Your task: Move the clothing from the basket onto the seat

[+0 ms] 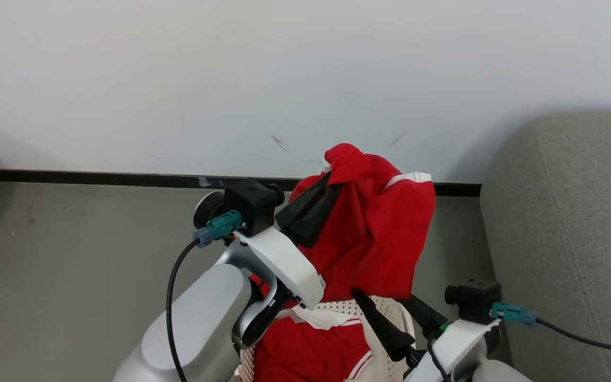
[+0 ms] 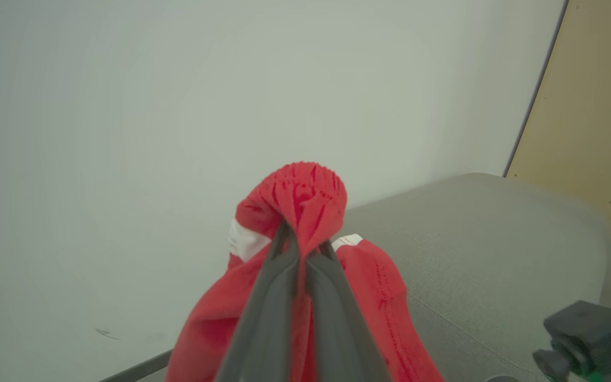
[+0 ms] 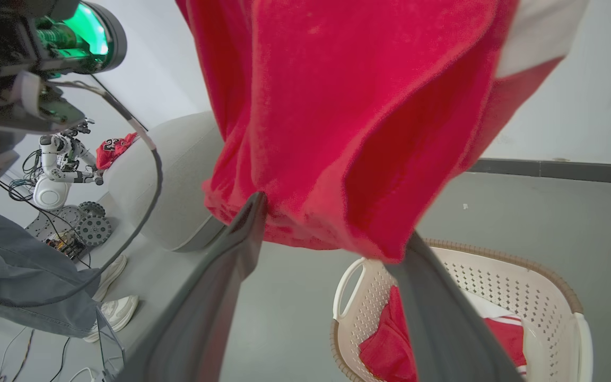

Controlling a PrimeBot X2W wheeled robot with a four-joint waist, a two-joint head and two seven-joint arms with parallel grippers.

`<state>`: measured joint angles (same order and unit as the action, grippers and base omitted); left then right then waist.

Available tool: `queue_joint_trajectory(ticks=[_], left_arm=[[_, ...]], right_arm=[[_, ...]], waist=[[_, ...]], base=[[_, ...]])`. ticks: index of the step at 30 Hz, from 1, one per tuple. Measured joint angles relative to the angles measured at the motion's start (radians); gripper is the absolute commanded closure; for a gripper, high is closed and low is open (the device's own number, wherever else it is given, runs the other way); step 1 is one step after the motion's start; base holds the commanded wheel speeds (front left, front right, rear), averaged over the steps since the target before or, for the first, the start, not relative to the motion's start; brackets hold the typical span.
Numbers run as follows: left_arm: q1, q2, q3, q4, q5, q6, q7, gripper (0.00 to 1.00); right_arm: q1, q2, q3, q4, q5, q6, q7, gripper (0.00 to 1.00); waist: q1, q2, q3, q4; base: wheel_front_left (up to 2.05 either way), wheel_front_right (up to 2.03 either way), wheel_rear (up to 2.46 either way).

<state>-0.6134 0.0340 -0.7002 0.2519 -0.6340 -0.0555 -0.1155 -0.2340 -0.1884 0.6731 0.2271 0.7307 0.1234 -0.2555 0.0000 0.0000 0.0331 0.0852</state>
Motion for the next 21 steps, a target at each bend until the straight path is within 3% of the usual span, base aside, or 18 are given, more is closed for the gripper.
queue_joint_trajectory(ticks=[13, 15, 16, 21], left_arm=[[0.0, 0.002, -0.071, -0.037, -0.05, 0.011, 0.018, 1.0], [0.0, 0.002, -0.078, -0.038, -0.052, 0.019, 0.018, 1.0], [0.0, 0.002, -0.08, -0.039, -0.052, 0.019, 0.018, 1.0], [0.0, 0.002, -0.085, -0.043, -0.059, 0.036, 0.018, 1.0]], right_arm=[[-0.104, 0.009, 0.033, 0.04, 0.036, 0.0, 0.0, 0.0], [-0.108, 0.008, 0.033, 0.042, 0.036, 0.0, 0.0, 0.74], [-0.108, 0.008, 0.033, 0.043, 0.037, 0.0, 0.0, 1.0], [-0.115, 0.007, 0.043, 0.053, 0.037, 0.0, 0.0, 1.0]], waist=[[0.0, 0.0, 0.0, 0.036], [0.0, 0.0, -0.001, 0.04], [0.0, 0.0, -0.001, 0.041], [0.0, 0.0, -0.001, 0.043]], base=[[0.0, 0.0, 0.0], [0.0, 0.0, 0.0], [0.0, 0.0, 0.0], [0.0, 0.0, 0.0]])
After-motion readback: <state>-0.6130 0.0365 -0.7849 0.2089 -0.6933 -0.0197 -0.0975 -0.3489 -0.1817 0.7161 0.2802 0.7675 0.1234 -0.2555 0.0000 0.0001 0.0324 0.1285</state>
